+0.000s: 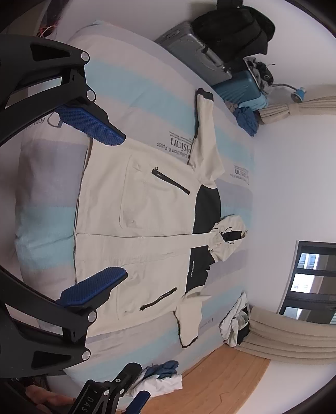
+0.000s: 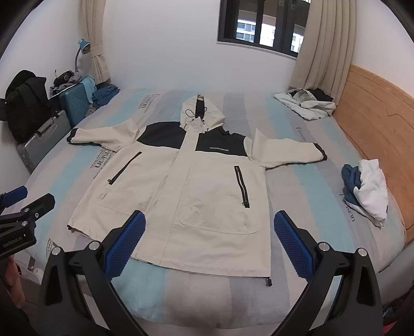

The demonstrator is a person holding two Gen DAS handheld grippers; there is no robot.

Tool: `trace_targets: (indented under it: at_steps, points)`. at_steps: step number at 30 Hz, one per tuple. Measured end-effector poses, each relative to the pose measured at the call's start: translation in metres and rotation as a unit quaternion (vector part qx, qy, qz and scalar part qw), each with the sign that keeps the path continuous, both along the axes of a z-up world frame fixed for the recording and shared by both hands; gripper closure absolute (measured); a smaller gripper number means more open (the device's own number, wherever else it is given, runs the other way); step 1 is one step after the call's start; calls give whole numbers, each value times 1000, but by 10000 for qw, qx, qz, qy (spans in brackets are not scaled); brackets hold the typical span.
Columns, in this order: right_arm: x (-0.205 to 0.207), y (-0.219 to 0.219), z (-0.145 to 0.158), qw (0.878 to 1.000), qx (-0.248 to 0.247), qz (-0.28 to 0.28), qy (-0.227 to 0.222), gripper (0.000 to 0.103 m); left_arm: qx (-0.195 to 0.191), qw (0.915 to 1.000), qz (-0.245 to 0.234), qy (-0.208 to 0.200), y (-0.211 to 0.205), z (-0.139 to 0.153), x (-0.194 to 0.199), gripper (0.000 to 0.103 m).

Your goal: Fold large clothes

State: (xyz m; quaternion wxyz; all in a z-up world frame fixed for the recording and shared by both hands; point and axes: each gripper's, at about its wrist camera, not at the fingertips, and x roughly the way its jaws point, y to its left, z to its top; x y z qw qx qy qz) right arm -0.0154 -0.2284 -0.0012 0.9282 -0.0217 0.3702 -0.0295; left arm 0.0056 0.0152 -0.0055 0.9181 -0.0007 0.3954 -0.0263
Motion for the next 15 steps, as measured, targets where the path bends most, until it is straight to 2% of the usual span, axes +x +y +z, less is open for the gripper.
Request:
trace_targets:
  at_steps: [9,15]
  points:
    - [1,3,2,9997,-234,-80,-19,7,27,10000,40,-11,4,2,2,9]
    - [2,3,1,9997,-218,-97,3,7,12,10000,23,-13,4,2,2,9]
